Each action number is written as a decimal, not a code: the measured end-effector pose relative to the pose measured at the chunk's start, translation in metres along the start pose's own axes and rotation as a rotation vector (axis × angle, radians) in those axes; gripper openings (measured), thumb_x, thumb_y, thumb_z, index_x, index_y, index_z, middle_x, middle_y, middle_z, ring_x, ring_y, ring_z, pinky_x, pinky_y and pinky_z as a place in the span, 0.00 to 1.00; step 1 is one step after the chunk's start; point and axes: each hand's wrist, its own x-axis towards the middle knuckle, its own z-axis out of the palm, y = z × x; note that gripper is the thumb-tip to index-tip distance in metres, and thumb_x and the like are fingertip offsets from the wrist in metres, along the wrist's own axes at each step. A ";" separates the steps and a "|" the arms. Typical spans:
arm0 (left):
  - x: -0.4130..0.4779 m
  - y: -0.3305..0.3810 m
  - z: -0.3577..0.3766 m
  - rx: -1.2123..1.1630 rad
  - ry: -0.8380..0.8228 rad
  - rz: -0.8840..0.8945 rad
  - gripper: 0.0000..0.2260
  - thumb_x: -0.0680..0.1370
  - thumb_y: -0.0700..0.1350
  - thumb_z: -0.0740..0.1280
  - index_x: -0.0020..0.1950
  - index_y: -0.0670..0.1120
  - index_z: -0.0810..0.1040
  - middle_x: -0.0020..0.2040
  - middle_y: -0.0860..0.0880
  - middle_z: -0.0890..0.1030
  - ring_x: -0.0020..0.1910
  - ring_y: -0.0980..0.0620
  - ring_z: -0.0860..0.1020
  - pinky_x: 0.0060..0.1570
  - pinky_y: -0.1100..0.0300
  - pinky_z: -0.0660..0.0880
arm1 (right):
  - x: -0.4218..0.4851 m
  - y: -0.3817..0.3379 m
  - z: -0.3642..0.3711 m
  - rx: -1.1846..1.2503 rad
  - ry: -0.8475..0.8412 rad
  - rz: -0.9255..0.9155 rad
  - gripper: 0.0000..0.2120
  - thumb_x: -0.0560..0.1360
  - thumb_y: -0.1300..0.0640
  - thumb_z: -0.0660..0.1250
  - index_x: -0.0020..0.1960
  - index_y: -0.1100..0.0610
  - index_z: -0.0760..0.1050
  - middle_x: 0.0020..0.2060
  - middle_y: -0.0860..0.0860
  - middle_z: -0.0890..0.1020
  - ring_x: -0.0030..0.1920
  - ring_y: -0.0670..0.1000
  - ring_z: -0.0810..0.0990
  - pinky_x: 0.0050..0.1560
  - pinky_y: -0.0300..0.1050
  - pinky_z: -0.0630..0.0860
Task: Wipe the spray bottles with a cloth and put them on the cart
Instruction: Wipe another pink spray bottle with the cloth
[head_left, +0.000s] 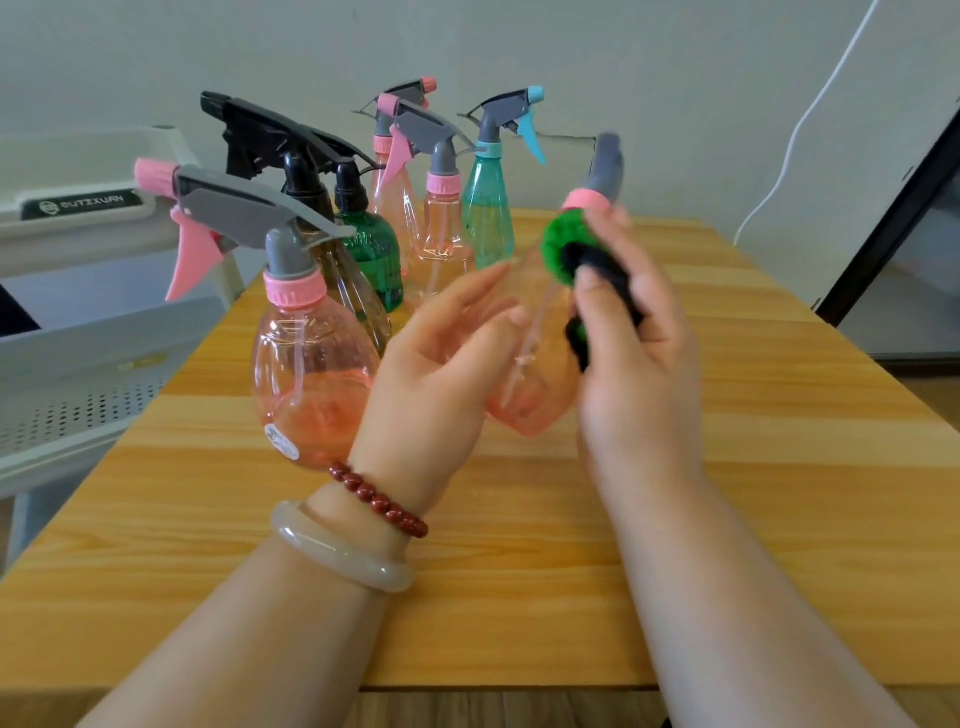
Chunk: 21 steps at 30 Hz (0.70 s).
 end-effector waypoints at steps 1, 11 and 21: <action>-0.002 0.000 0.002 0.036 -0.031 0.001 0.17 0.71 0.48 0.69 0.60 0.55 0.79 0.57 0.51 0.85 0.58 0.50 0.82 0.58 0.45 0.79 | 0.004 0.002 -0.004 0.034 0.083 0.025 0.15 0.78 0.57 0.63 0.57 0.40 0.80 0.70 0.52 0.75 0.73 0.48 0.69 0.73 0.53 0.67; 0.003 0.002 0.001 0.073 0.096 -0.030 0.18 0.71 0.55 0.72 0.61 0.58 0.80 0.58 0.51 0.84 0.58 0.42 0.81 0.60 0.38 0.76 | -0.009 0.001 0.008 0.079 -0.148 0.059 0.15 0.74 0.66 0.63 0.51 0.50 0.82 0.72 0.50 0.72 0.73 0.43 0.68 0.74 0.48 0.66; -0.005 -0.001 0.009 0.126 0.022 -0.048 0.15 0.79 0.45 0.70 0.66 0.52 0.79 0.55 0.55 0.85 0.47 0.52 0.83 0.50 0.51 0.81 | 0.004 0.004 -0.002 0.075 0.113 0.113 0.14 0.75 0.58 0.63 0.55 0.42 0.80 0.68 0.50 0.77 0.69 0.45 0.73 0.71 0.48 0.69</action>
